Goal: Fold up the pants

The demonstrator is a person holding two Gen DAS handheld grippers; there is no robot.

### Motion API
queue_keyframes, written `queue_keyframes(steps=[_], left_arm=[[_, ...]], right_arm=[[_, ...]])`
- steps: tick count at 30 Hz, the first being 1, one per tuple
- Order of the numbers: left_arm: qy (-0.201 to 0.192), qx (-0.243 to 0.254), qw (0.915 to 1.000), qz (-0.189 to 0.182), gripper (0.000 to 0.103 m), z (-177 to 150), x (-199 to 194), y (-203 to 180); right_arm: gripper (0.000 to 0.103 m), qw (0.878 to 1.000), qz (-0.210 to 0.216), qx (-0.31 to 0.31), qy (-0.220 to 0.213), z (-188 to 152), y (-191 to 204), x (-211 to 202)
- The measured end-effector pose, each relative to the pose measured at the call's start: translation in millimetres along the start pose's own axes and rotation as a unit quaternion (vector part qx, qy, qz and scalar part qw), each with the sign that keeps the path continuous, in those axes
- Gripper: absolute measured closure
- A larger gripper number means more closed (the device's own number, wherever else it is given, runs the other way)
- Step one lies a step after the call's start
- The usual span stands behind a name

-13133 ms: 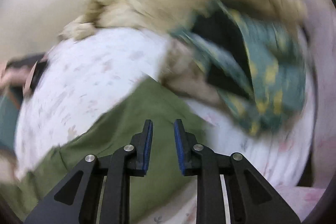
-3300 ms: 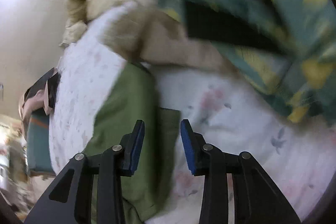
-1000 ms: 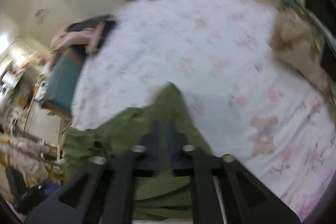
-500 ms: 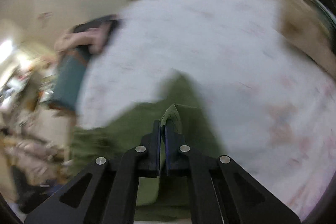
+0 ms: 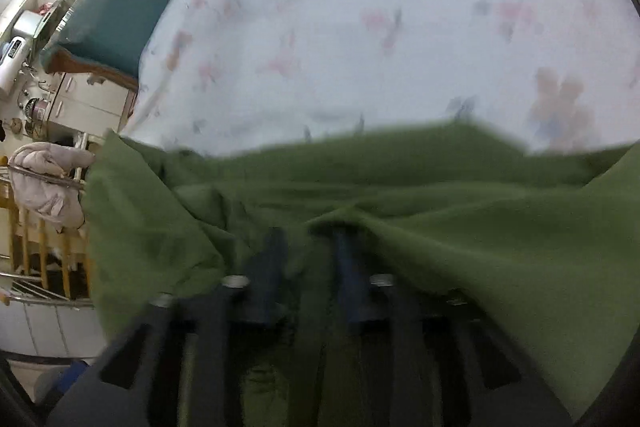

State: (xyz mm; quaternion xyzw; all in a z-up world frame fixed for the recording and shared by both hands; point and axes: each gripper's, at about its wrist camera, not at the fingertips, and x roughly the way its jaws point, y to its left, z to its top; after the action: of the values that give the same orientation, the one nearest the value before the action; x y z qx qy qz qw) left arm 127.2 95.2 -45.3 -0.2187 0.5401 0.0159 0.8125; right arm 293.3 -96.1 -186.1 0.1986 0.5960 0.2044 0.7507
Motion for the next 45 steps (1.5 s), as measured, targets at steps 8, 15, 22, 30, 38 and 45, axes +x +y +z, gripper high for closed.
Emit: queue_keyframes(steps=[8,15,22,30,38,45], left_arm=[[0.003,0.017,0.9999,0.001,0.021,-3.5,3.5,-13.6],[0.001,0.052,0.9987,-0.001,0.021,-14.3,3.4,-40.5],[0.002,0.094,0.9953,0.022,0.021,-18.1,5.2,-65.0],[-0.018,0.115,0.9920,0.048,0.021,-14.0,-8.5,-103.0],[0.029,0.198,0.9789,0.040,0.021,14.9,13.4,-193.6],[0.151,0.262,0.9528,0.025,0.021,29.6,95.9,-280.9]], right_arm=[[0.025,0.990,0.083,-0.003,-0.118,-52.0,-13.8,-147.6],[0.024,0.961,-0.016,0.178,-0.212,-153.8,-137.8,-218.4],[0.030,0.938,0.051,0.319,-0.126,-204.0,-209.2,-166.7],[0.096,0.959,0.083,0.250,-0.106,-204.5,-175.5,-143.0],[0.098,0.972,0.077,0.072,-0.211,-194.7,-95.8,-189.9],[0.098,0.974,0.091,0.009,-0.207,-188.6,-72.3,-183.9]])
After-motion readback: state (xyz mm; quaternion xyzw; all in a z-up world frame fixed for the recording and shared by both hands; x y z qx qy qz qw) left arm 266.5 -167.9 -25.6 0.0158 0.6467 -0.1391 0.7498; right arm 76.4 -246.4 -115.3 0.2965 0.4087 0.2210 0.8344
